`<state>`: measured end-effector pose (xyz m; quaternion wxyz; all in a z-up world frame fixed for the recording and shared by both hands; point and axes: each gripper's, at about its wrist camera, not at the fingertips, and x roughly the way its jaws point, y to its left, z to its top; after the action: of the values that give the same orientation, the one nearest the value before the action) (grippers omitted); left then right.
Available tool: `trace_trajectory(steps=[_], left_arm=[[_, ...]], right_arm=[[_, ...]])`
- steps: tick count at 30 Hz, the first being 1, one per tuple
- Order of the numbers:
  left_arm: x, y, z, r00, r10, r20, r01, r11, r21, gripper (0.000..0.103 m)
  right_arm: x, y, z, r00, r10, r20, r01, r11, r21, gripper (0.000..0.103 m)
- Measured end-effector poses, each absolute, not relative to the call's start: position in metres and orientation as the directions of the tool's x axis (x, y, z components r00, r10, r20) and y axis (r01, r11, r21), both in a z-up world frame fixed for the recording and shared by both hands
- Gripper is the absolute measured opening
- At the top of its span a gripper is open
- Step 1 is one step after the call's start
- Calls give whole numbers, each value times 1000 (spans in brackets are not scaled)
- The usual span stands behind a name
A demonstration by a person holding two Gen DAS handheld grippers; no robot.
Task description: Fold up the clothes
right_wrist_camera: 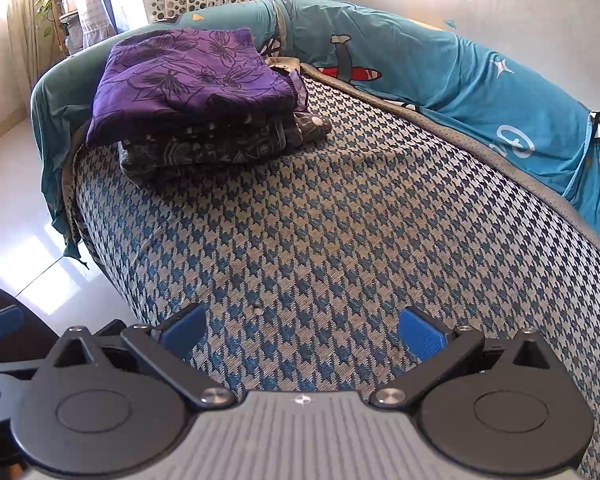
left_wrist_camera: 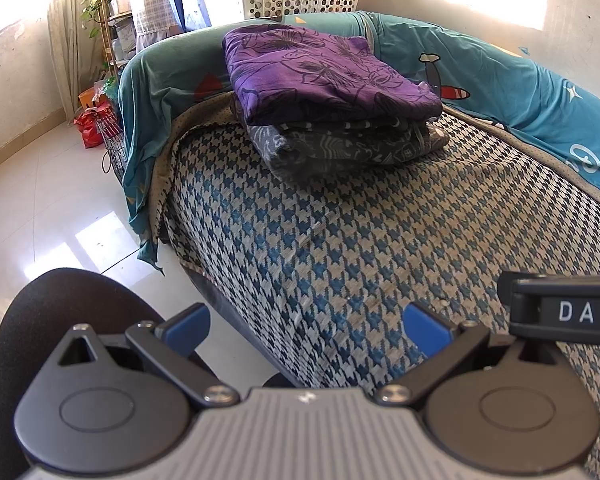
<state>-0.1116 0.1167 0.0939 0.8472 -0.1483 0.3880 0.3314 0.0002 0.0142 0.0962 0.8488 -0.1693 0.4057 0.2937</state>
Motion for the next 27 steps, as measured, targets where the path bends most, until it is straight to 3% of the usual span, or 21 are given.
trace_trajectory(steps=[27], left_arm=[[-112,117,94,476,452,-754,-680,733,10,103]], right_arm=[[-1,15,96,493,367,-789,-642,766,-45,103]])
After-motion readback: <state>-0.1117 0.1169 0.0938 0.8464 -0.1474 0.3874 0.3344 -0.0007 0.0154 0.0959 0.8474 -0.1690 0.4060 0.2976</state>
